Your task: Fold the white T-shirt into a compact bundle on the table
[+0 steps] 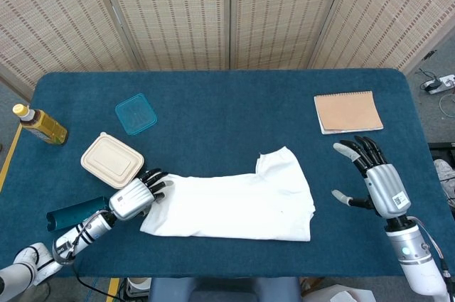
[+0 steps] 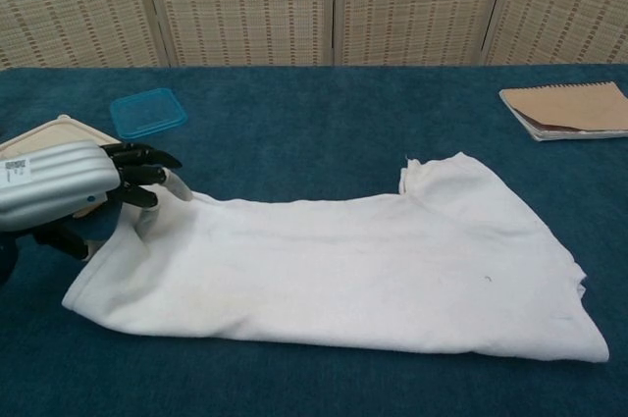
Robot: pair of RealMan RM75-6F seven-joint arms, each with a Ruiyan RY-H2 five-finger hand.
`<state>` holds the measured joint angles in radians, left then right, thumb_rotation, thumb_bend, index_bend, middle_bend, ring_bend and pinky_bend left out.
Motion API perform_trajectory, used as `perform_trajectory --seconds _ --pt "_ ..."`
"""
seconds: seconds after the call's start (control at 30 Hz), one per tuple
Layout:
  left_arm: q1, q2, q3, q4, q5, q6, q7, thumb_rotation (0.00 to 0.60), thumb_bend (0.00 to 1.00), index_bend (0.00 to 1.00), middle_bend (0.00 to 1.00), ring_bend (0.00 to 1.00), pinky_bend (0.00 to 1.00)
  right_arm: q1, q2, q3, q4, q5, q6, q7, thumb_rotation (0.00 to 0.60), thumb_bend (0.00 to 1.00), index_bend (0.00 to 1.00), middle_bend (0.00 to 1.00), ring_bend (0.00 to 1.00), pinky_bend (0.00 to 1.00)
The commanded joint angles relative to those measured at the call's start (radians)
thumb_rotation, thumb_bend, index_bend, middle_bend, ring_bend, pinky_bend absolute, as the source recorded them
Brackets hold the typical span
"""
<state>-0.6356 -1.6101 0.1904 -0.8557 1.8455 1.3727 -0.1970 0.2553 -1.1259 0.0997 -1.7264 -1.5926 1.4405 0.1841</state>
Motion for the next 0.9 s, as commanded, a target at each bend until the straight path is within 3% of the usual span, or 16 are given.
perform_trajectory --seconds 0.03,0.23,0.9 --pt "0.005 0.054 -0.007 -0.071 -0.005 0.010 0.040 0.600 0.45 0.73 0.25 0.12 0.10 0.000 -0.001 0.001 0.000 -0.005 0.004 0.002 0.600 0.07 0.18 0.15 0.03 0.02" --pt "0.014 0.125 -0.004 -0.178 -0.003 0.015 0.073 0.600 0.47 0.74 0.27 0.13 0.10 -0.001 -0.005 0.002 0.001 -0.016 0.016 0.010 0.600 0.07 0.19 0.15 0.03 0.02" --pt "0.052 0.308 -0.033 -0.341 -0.013 0.052 0.149 0.600 0.47 0.75 0.29 0.14 0.10 -0.001 -0.017 0.010 0.005 -0.029 0.040 0.019 0.600 0.07 0.19 0.15 0.03 0.02"
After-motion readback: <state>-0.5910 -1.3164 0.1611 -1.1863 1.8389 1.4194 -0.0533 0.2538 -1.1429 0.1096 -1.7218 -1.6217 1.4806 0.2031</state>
